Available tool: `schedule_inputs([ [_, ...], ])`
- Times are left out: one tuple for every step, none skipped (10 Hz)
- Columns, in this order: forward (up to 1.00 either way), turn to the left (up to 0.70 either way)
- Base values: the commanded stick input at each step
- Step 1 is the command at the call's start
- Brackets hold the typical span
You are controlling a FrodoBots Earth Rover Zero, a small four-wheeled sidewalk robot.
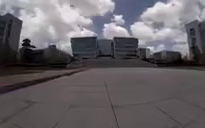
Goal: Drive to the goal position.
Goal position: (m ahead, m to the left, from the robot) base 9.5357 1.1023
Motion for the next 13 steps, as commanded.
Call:
schedule_inputs([
  [0.7,0.0],
  [0.7,0.0],
  [0.7,0.0],
  [0.7,0.0],
  [0.7,0.0],
  [0.7,0.0],
  [0.7,0.0],
  [0.7,0.0],
  [0.7,0.0],
  [0.7,0.0],
  [0.7,0.0],
  [0.7,0.0],
  [0.7,0.0],
])
